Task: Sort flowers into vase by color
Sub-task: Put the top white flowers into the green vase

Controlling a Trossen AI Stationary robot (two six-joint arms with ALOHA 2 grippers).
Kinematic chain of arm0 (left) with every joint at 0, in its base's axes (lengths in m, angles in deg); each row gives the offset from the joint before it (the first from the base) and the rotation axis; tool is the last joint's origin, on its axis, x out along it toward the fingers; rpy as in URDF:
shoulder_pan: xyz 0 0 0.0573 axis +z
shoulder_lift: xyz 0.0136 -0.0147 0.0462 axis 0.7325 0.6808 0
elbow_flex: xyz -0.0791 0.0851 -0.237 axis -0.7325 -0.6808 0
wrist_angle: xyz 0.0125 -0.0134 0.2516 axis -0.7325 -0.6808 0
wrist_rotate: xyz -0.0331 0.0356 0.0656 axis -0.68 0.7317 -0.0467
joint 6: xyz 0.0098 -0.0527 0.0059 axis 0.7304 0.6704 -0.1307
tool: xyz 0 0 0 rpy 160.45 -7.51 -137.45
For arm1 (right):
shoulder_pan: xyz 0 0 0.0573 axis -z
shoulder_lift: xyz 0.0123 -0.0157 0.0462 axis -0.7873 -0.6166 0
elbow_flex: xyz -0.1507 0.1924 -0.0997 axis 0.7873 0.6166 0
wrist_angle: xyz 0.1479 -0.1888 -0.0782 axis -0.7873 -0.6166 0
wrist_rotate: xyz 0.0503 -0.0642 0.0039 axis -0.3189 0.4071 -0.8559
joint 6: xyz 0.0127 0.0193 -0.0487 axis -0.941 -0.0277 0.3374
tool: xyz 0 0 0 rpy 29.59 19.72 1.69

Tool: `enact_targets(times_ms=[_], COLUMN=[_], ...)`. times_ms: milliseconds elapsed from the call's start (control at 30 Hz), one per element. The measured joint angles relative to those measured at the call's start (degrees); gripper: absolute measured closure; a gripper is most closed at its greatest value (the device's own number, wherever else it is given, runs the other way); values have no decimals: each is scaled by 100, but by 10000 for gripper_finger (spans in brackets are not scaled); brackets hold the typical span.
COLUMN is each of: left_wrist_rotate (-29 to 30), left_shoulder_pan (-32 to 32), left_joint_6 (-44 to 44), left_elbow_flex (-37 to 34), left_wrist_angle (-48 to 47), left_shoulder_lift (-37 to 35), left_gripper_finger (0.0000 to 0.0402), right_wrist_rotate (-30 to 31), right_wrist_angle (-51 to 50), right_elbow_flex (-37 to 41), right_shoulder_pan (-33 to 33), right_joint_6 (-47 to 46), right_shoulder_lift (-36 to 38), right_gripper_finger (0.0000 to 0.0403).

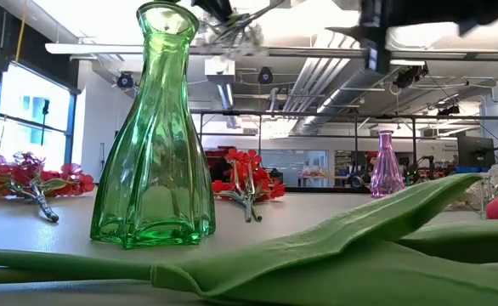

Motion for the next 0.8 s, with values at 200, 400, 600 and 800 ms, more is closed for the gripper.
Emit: enact_targets(times_ms=[200,400,600,800], left_wrist_rotate=[142,302,507,553], left_shoulder_pan=[-190,-337,-483,-571], left_joint_6=[-24,111,267,444], left_elbow_flex=[-1,-2,0,0], left_wrist_angle=[392,374,370,362], left_shoulder_lift=[50,50,50,50], left_gripper_finger=[401,401,401,401], right_wrist_rotate=[-130,-577,-694,-662], right_wrist_angle=[-1028,-1133,-1148,-1198], right_elbow_flex=[-1211,-1910,-2230,-2260], right_shoulder_pan=[-15,-200,-317,-345], right_joint_6=[563,782,821,795], right_shoulder_lift=[-1163,-1919,-2305,-2416], right_gripper_finger=[210,210,211,271])
